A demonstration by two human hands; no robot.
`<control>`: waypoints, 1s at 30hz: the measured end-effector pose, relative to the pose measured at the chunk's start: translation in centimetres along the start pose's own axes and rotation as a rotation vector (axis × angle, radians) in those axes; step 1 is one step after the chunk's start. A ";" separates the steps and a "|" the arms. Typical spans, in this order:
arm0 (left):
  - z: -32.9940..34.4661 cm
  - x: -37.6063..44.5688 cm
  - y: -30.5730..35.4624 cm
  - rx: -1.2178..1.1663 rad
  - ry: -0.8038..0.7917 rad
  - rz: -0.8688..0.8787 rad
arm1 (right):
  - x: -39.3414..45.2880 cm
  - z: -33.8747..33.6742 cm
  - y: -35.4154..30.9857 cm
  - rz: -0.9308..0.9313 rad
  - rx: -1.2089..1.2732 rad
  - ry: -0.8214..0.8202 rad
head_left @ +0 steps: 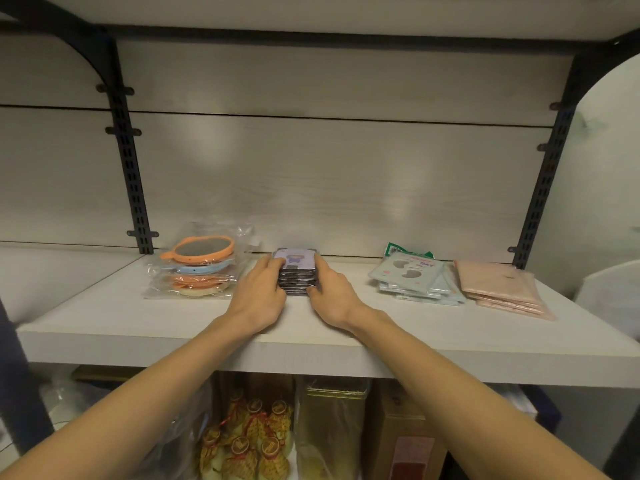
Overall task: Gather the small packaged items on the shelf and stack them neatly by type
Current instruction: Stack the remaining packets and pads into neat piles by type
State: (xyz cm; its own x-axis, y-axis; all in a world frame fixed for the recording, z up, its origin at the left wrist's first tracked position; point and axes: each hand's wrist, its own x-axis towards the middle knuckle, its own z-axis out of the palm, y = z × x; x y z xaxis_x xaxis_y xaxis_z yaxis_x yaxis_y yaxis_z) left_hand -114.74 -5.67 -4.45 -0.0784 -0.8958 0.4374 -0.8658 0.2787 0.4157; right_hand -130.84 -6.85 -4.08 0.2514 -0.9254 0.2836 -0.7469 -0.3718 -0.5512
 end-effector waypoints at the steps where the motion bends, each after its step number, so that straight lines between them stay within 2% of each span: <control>1: -0.1 0.0 0.3 0.023 -0.007 -0.006 | -0.3 -0.4 0.0 -0.010 0.049 -0.003; 4: -0.4 -0.1 0.9 0.103 0.052 0.041 | -1.7 -2.2 0.7 -0.036 0.054 0.042; 6: -0.2 0.3 1.6 0.119 0.102 0.128 | -2.3 -3.9 2.3 -0.092 -0.031 0.147; 8: 0.1 0.9 3.2 0.068 0.094 0.171 | -2.9 -6.1 4.3 -0.146 -0.106 0.255; 11: 1.6 2.6 6.4 -0.002 0.055 0.219 | -4.0 -9.5 7.4 -0.141 -0.225 0.332; 14: 4.1 4.9 9.7 -0.072 -0.043 0.232 | -5.2 -12.6 10.5 -0.049 -0.414 0.286; 17: 6.9 7.5 12.4 -0.171 -0.133 0.133 | -6.1 -14.2 12.7 0.028 -0.547 0.218; 22: 9.9 10.1 14.3 -0.267 -0.124 -0.052 | -7.3 -14.7 14.6 0.050 -0.487 0.094; 25: 11.1 10.8 13.7 -0.247 -0.099 -0.135 | -6.1 -15.8 15.5 0.019 -0.472 0.088; 30: 12.0 10.8 13.6 -0.257 -0.141 -0.140 | -2.4 -16.9 15.9 0.054 -0.457 0.121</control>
State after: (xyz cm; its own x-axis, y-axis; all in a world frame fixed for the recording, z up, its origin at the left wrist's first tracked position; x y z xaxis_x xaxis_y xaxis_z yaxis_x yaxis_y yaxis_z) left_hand -133.31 -15.66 -3.60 -0.0503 -0.9659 0.2541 -0.7215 0.2110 0.6594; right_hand -153.73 -9.34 -0.32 0.1518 -0.9172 0.3684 -0.9581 -0.2281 -0.1734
